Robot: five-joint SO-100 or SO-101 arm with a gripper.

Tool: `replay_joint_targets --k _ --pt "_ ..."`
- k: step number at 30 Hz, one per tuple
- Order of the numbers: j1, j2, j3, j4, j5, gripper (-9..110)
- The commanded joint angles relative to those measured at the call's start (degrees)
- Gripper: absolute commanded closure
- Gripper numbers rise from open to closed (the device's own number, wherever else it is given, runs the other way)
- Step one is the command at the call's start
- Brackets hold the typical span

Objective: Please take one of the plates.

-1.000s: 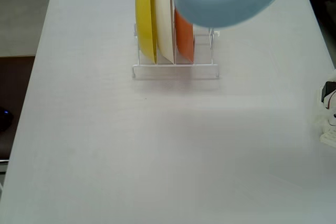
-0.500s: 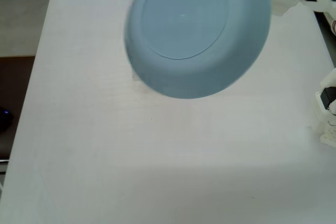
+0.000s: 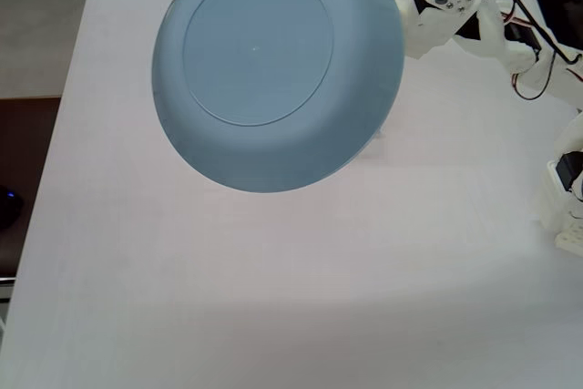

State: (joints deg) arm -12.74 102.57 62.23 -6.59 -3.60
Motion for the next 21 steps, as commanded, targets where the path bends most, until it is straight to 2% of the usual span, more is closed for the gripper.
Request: replay_joint_targets --k 1,21 --pt "0.53 -0.26 -1.14 -5.62 -0.09 102" --pt "0.35 -6.68 -1.23 -15.12 -1.14 102"
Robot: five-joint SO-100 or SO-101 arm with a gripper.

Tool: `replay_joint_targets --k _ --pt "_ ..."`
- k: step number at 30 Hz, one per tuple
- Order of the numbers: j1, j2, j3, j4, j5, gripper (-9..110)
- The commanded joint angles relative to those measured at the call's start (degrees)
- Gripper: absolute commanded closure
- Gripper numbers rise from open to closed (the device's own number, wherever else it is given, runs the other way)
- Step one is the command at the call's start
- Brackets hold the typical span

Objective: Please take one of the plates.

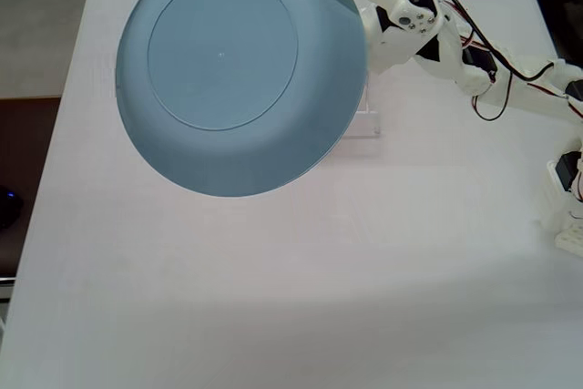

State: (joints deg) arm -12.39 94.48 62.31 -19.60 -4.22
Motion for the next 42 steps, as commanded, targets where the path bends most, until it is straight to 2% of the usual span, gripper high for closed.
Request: replay_joint_targets --k 1,42 --pt "0.0 1.41 -1.32 -2.11 -0.62 102" --pt "-0.88 1.32 -1.23 -2.11 -1.14 102"
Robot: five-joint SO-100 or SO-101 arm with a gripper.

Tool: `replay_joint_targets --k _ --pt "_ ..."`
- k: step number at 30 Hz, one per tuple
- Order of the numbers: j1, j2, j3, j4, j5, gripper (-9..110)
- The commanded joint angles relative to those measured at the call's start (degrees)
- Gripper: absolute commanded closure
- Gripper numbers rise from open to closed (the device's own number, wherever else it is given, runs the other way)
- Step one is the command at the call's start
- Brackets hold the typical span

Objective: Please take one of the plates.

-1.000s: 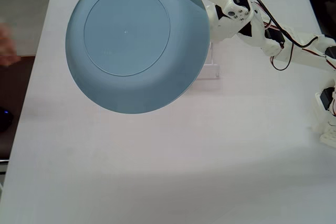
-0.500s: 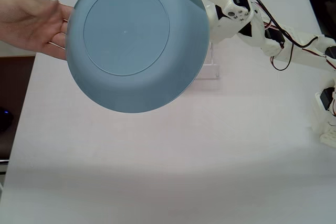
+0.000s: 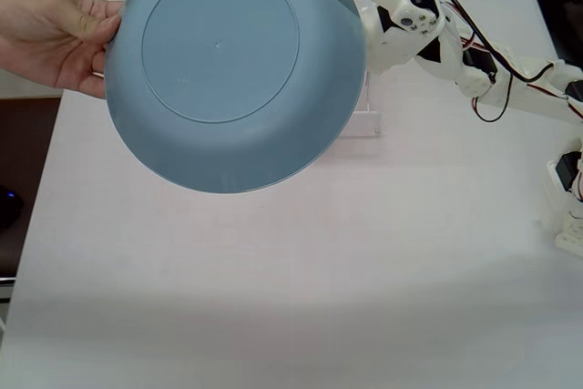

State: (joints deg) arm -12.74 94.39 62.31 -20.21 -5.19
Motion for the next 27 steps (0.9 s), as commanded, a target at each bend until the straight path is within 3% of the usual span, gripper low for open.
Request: replay_joint_targets --k 1,4,6,11,20,27 --pt "-0.53 1.41 -1.23 -1.49 -0.18 102" --pt "-0.62 1.41 -1.14 -1.49 -0.53 97" --pt "-0.62 1.41 -1.14 -1.49 -0.97 80" --pt "-1.05 1.76 -0.09 -1.58 -3.34 58" --pt "-1.14 3.87 2.11 -0.7 -2.29 55" --pt "0.53 14.5 6.94 14.68 -0.09 55"
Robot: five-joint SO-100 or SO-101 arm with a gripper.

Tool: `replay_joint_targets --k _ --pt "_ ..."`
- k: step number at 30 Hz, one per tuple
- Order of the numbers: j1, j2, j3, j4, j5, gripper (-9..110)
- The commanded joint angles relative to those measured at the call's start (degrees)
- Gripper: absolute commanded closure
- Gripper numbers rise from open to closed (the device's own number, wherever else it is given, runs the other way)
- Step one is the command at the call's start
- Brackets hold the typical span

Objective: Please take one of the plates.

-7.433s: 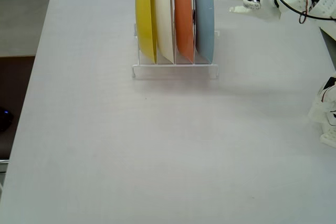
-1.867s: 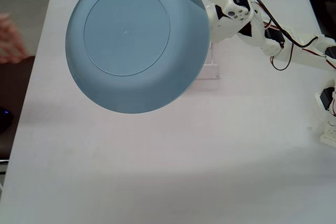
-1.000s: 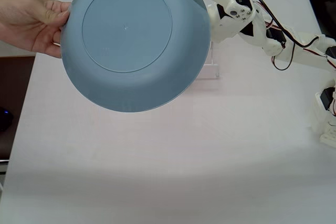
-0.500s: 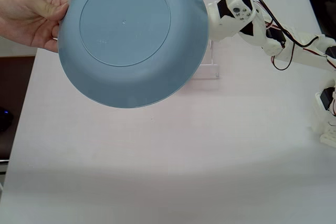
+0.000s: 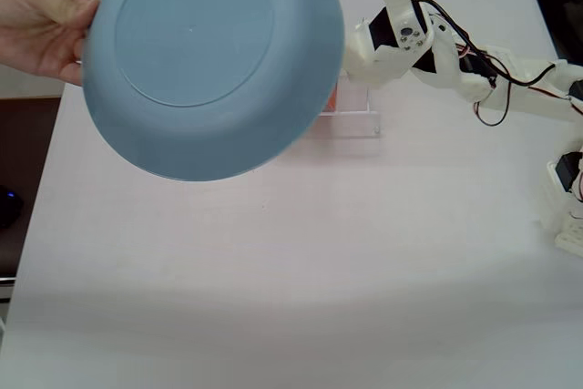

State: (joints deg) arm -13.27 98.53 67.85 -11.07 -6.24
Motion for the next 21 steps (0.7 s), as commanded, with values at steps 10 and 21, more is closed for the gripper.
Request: replay_joint_targets --k 10,21 --pt "4.04 29.53 23.91 10.81 3.16 56" --pt "6.77 49.04 45.53 15.38 5.19 56"
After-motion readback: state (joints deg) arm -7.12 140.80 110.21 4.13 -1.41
